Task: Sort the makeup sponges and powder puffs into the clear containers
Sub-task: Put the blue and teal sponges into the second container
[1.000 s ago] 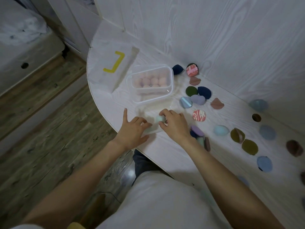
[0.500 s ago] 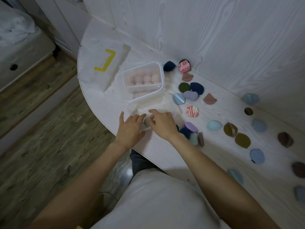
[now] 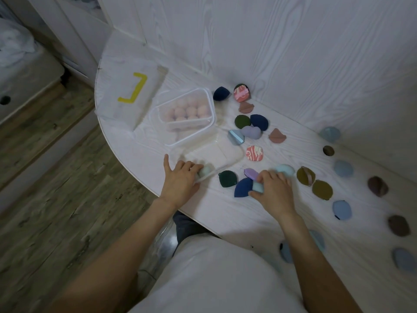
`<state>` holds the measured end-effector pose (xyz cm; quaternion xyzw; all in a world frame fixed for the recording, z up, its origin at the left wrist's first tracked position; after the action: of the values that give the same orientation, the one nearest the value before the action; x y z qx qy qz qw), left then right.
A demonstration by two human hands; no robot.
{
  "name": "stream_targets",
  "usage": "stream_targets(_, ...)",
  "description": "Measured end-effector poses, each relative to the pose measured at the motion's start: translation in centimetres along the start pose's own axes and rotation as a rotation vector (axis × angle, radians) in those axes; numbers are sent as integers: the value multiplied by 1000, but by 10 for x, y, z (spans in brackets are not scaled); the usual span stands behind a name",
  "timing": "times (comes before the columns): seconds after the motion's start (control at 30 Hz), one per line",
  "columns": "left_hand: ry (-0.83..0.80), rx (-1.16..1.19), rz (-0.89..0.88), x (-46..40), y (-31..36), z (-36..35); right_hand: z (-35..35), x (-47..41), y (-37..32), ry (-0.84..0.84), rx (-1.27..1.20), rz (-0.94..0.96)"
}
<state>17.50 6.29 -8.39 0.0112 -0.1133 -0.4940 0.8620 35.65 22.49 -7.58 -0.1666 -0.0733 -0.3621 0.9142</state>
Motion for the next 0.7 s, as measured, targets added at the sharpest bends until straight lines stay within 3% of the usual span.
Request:
stream_targets(0.17, 3, -25, -26, 1, -1, 4, 5, -6, 12, -102, 163, -15)
stream_targets(0.37, -9, 92, -112, -6, 5, 5, 58, 1, 9, 99, -442, -101)
stream_targets(0.5, -93, 178, -82, -8, 7, 6, 63, -24, -14, 12, -739, -131)
stream_targets(0.7, -141, 190, -61, -8, 7, 10, 62, -66, -46, 108, -524, -43)
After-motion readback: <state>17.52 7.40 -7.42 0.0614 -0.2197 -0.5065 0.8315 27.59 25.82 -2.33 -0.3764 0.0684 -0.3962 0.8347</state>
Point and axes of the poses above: each hand's wrist, its own x-axis away from the middle knuckle, its own z-axis out of the back of the hand, y = z × x, the point moved 5 cm from there along -x, towards the middle knuckle, and after that the axes turned 4 degrees about -y, right-handed, at the moved point
